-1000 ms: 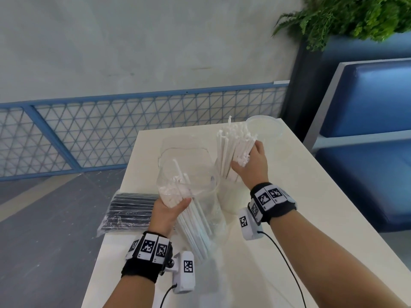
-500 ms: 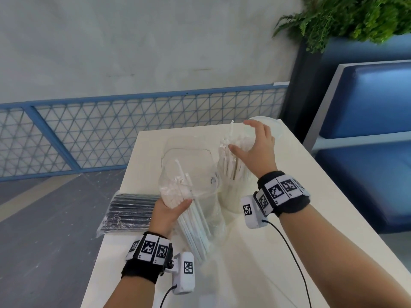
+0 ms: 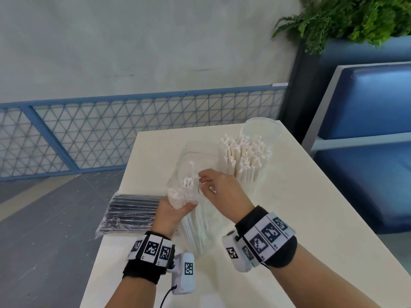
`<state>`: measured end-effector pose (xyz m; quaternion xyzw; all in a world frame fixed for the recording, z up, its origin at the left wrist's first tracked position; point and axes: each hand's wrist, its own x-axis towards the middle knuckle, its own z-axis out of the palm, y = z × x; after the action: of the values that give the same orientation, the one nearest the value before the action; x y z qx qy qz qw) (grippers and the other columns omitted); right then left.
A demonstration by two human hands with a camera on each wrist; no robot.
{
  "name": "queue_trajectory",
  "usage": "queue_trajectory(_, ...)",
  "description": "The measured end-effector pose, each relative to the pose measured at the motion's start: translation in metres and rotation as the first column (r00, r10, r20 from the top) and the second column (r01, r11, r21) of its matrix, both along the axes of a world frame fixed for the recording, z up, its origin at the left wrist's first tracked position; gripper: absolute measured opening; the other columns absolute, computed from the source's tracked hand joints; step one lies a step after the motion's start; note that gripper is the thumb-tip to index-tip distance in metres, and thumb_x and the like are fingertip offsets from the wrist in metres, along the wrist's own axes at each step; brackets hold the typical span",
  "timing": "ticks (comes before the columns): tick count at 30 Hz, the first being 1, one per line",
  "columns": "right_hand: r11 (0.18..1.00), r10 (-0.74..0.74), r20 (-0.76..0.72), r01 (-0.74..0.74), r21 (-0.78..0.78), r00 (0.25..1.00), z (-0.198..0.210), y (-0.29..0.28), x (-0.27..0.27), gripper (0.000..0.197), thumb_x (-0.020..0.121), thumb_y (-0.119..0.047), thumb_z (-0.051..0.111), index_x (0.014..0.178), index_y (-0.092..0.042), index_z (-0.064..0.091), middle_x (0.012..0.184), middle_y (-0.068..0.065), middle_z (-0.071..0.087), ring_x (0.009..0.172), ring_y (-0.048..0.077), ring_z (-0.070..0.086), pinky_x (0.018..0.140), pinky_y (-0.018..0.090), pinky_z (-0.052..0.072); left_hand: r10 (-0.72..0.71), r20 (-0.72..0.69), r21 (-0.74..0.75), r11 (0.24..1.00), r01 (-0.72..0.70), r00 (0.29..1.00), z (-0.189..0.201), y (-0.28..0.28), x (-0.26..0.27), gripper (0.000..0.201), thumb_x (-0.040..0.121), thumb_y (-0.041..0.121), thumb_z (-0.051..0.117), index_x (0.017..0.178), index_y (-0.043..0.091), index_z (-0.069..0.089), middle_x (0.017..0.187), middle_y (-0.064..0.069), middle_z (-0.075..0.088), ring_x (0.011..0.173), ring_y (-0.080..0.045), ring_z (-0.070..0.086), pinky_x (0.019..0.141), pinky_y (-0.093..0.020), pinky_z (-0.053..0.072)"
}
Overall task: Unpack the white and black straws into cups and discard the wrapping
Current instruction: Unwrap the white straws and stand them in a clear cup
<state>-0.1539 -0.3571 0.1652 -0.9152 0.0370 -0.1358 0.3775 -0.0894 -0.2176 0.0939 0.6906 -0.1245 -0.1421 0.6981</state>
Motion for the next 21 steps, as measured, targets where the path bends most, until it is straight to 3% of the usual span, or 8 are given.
queue_trajectory(4, 0.996, 0.091, -0.114, -0.089, 0.026, 0.989, -0.007, 0.002, 0.001, 0.044, 0.082, -0.019, 0.066, 0.123, -0.009, 0.052, 0.117, 0.007, 0.063, 0.109, 0.017, 0.059, 0.094, 0.029, 0.048, -0.09, 0.019, -0.012, 0.996, 0.09, 0.996, 0.005, 0.0, -0.004, 0.031, 0.071, -0.006, 0.072, 0.084, 0.021, 0.066, 0.068, 0.015, 0.072, 0.069, 0.005, 0.067, 0.062, -0.012, 0.052)
queue_trajectory(7, 0.991, 0.125, -0.126, -0.116, 0.073, 0.984, -0.013, 0.005, 0.001, 0.035, 0.079, -0.017, 0.068, 0.111, -0.008, 0.057, 0.106, 0.005, 0.064, 0.101, 0.016, 0.059, 0.092, 0.03, 0.048, -0.154, 0.021, 0.001, 0.988, 0.154, 0.988, 0.007, 0.001, -0.006, 0.037, 0.068, -0.01, 0.074, 0.085, 0.022, 0.064, 0.069, 0.018, 0.072, 0.07, 0.007, 0.066, 0.061, -0.01, 0.051)
queue_trajectory(10, 0.982, 0.142, -0.117, -0.125, 0.139, 0.983, -0.017, 0.009, 0.002, 0.027, 0.078, -0.015, 0.07, 0.1, -0.016, 0.056, 0.095, 0.0, 0.057, 0.088, 0.012, 0.054, 0.078, 0.016, 0.043, -0.199, 0.019, 0.01, 0.98, 0.199, 0.98, 0.007, 0.006, -0.006, 0.046, 0.061, -0.014, 0.076, 0.088, 0.022, 0.064, 0.075, 0.014, 0.074, 0.076, 0.001, 0.068, 0.065, -0.015, 0.053)
queue_trajectory(13, 0.981, 0.157, -0.159, -0.136, 0.135, 0.975, -0.021, 0.01, 0.004, 0.035, 0.078, -0.017, 0.071, 0.11, -0.011, 0.057, 0.101, -0.003, 0.054, 0.091, 0.007, 0.049, 0.069, 0.003, 0.037, -0.276, 0.018, 0.004, 0.961, 0.276, 0.961, 0.008, 0.009, -0.006, 0.055, 0.058, -0.021, 0.074, 0.092, 0.022, 0.063, 0.081, 0.011, 0.075, 0.081, -0.004, 0.07, 0.068, -0.017, 0.054)
queue_trajectory(15, 0.98, 0.157, -0.177, -0.131, 0.15, 0.972, -0.024, 0.01, 0.006, 0.04, 0.078, -0.019, 0.072, 0.113, -0.008, 0.056, 0.105, -0.003, 0.055, 0.094, 0.009, 0.05, 0.072, 0.006, 0.037, -0.299, 0.013, -0.005, 0.954, 0.299, 0.954, 0.007, 0.01, -0.006, 0.058, 0.058, -0.022, 0.073, 0.094, 0.022, 0.062, 0.082, 0.011, 0.075, 0.083, -0.004, 0.07, 0.07, -0.018, 0.054)
queue_trajectory(16, 0.976, 0.163, -0.175, -0.133, 0.174, 0.971, -0.025, 0.01, 0.007, 0.042, 0.078, -0.02, 0.072, 0.115, -0.008, 0.056, 0.109, 0.0, 0.059, 0.096, 0.012, 0.053, 0.078, 0.013, 0.041, -0.29, 0.015, -0.008, 0.957, 0.291, 0.957, 0.007, 0.01, -0.006, 0.058, 0.056, -0.018, 0.077, 0.094, 0.023, 0.062, 0.083, 0.009, 0.075, 0.084, -0.005, 0.07, 0.071, -0.019, 0.054)
queue_trajectory(19, 0.952, 0.192, -0.169, -0.142, 0.272, 0.967, -0.031, 0.009, 0.009, 0.044, 0.078, -0.022, 0.073, 0.118, -0.012, 0.056, 0.115, 0.004, 0.064, 0.105, 0.016, 0.058, 0.089, 0.023, 0.044, -0.26, 0.002, 0.002, 0.966, 0.26, 0.966, 0.001, 0.011, -0.003, 0.069, 0.04, 0.014, 0.088, 0.103, 0.023, 0.061, 0.098, 0.0, 0.072, 0.093, -0.009, 0.068, 0.079, -0.024, 0.055)
queue_trajectory(21, 0.936, 0.191, -0.165, -0.128, 0.329, 0.968, -0.035, 0.011, 0.009, 0.044, 0.079, -0.02, 0.072, 0.12, -0.014, 0.057, 0.116, 0.003, 0.064, 0.106, 0.014, 0.058, 0.091, 0.024, 0.045, -0.249, -0.021, -0.001, 0.968, 0.249, 0.968, 0.0, 0.009, -0.002, 0.069, 0.046, 0.007, 0.088, 0.108, 0.019, 0.059, 0.098, 0.001, 0.07, 0.089, -0.003, 0.068, 0.075, -0.019, 0.054)
